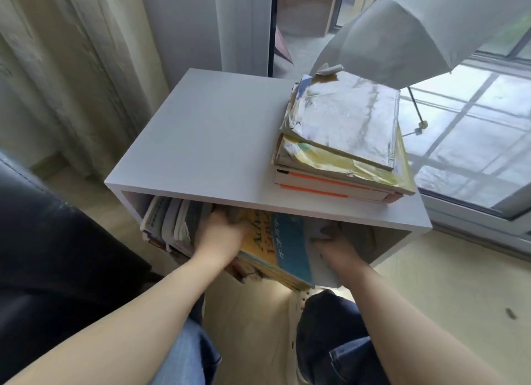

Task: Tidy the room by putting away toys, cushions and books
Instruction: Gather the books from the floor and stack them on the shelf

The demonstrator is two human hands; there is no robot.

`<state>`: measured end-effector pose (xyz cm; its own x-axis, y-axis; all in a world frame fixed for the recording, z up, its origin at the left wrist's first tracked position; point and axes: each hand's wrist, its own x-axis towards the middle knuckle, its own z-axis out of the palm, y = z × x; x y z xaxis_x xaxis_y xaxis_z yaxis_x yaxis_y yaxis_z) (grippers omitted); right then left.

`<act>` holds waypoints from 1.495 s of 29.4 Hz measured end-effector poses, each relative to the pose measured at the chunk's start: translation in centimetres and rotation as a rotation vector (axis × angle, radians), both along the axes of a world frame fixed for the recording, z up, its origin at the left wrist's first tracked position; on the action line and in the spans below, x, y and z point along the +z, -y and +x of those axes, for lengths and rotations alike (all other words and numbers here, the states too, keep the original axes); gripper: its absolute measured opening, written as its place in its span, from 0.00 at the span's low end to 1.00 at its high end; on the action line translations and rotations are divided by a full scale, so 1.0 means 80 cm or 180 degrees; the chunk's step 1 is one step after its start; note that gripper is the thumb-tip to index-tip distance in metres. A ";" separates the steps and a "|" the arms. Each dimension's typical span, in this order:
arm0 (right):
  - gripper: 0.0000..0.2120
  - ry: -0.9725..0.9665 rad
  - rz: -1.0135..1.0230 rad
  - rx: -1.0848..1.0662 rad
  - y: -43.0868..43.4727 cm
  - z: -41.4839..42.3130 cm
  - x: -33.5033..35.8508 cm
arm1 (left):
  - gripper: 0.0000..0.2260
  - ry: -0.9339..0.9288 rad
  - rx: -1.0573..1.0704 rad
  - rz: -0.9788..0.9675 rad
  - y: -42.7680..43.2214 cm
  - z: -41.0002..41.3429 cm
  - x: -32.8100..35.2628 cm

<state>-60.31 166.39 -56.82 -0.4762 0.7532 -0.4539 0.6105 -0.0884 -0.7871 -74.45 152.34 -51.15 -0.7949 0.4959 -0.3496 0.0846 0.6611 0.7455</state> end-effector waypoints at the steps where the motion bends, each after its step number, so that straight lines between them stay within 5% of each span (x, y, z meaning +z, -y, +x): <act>1: 0.19 0.0061 -0.0026 -0.0050 -0.001 0.002 -0.001 | 0.07 -0.0012 0.0089 -0.0073 -0.005 -0.001 -0.003; 7: 0.15 0.0356 -0.0242 0.0157 0.009 -0.004 0.013 | 0.13 -0.0538 -0.0366 -0.1197 -0.030 0.002 -0.026; 24: 0.13 0.0455 -0.0170 0.0545 0.034 -0.018 0.022 | 0.32 -0.0836 -0.0767 -0.1656 -0.016 0.004 -0.048; 29: 0.06 0.0145 0.0132 0.0406 0.048 -0.010 0.048 | 0.20 -0.1287 -0.1152 -0.1815 0.008 0.011 -0.012; 34: 0.04 -0.0364 0.0376 0.0857 0.064 -0.003 0.117 | 0.15 -0.1703 -0.1314 -0.1273 0.028 0.024 0.046; 38: 0.07 -0.0858 0.1064 0.0581 0.072 0.002 0.177 | 0.12 -0.1562 -0.1164 -0.0573 0.026 0.031 0.098; 44: 0.14 0.0102 0.2521 0.0154 0.035 0.006 0.218 | 0.10 -0.1344 -0.0916 0.0155 -0.004 0.029 0.158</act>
<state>-59.80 163.57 -39.36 -0.5123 0.8365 0.1942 0.6228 0.5176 -0.5866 -72.10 152.63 -38.52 -0.6907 0.7231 0.0015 0.5585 0.5322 0.6363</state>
